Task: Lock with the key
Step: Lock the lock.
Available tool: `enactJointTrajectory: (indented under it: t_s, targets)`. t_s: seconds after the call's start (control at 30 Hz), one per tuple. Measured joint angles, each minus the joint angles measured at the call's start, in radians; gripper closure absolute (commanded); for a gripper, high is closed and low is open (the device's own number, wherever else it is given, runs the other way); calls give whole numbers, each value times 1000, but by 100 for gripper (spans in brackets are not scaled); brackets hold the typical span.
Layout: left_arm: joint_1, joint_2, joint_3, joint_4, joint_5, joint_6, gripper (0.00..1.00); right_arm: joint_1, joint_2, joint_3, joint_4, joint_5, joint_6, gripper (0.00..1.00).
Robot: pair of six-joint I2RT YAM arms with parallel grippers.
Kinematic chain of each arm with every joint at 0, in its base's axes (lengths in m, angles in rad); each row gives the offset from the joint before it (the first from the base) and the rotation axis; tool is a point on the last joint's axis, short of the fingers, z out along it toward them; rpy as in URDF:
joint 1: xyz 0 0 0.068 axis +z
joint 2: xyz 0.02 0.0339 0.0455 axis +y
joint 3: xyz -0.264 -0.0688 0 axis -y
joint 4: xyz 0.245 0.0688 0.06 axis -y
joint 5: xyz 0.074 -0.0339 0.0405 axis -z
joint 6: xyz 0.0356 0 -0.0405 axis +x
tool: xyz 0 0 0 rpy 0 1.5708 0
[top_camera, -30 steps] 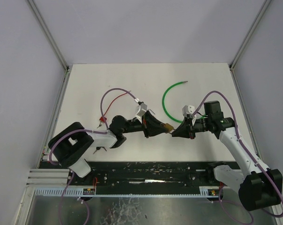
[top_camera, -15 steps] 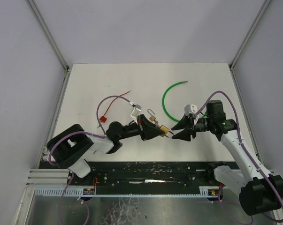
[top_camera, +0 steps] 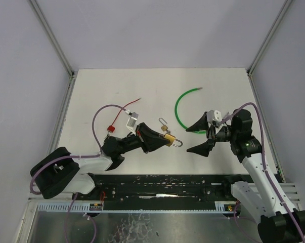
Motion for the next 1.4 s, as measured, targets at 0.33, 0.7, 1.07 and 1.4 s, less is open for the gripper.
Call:
enactJointTrajectory:
  t_s: [0.33,0.7,1.07,1.4]
  targets:
    - [-1,-109,-5,-11,-18,-96,100,-13,-142,-74,322,-4,345,3]
    - [-53,-55,54,-53,-70,-86,100,-4,-94,-98,440,-9,534,30]
    - [-87,-26,105,-85,-121,-20,100,21,-66,-155,547,28,679,50]
    - [-111,-16,121,-119,-154,34,100,32,-73,-180,678,29,776,65]
